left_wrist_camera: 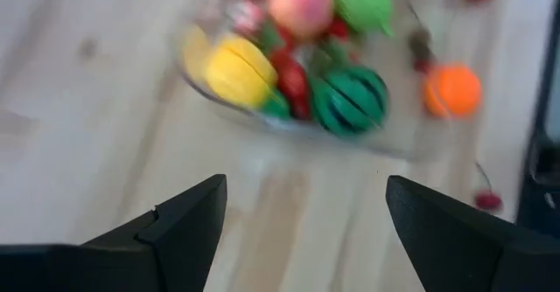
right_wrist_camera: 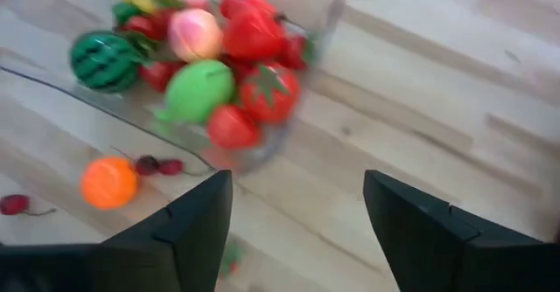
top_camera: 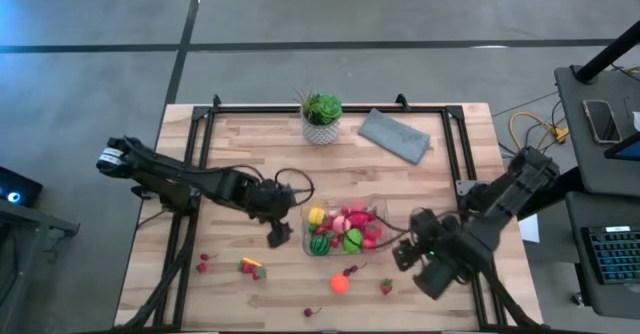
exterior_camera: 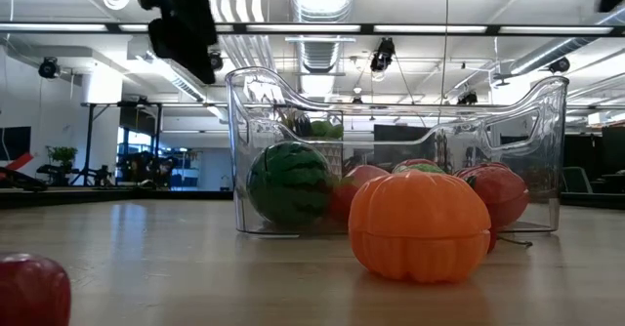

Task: Pick and placing Produce into tupperware
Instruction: Put the strawberry into the transparent bin

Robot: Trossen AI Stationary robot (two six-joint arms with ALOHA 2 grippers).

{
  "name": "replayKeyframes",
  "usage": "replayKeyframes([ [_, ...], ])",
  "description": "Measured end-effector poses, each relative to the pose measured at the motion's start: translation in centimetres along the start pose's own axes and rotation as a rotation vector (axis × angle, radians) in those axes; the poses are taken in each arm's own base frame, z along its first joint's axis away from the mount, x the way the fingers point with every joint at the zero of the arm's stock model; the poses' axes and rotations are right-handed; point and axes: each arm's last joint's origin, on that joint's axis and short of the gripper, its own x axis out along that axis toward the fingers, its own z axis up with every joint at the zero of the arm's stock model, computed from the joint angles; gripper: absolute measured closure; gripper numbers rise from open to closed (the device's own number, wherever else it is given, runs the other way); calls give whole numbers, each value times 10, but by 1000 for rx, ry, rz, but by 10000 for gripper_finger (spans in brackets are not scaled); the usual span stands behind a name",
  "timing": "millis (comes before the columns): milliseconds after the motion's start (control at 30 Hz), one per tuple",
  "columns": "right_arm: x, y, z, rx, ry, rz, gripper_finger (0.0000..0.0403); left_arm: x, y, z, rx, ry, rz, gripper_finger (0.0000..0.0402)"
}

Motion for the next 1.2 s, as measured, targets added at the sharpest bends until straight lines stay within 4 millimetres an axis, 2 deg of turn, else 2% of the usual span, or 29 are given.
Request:
replayKeyframes([
  [100, -3, -8, -14, 42, -6, -13, 159, -2, -18, -18, 78, 60, -25, 103],
  [200, 0, -14, -23, 68, -13, -23, 161, -3, -32, -44, 159, 128, 22, 103],
  [333, 5, -19, -29, 68, -15, -49, 158, 3, -44, -81, 131, 213, 52, 103],
  [467, 10, -21, -30, -10, 8, -79, 156, 9, -59, -108, 132, 227, -23, 103],
  [600, 14, -23, -30, -63, 10, -99, 160, 17, -79, -127, 204, 183, -148, 103],
  [733, 17, -25, -30, -72, 6, -110, 160, 28, -92, -142, 254, 193, -179, 103],
  [967, 20, -27, -31, -78, 2, -121, 159, 54, -92, -155, 271, 231, -66, 103],
  [1200, 20, -27, -31, -77, 2, -120, 160, 57, -89, -156, 140, 236, 5, 103],
])
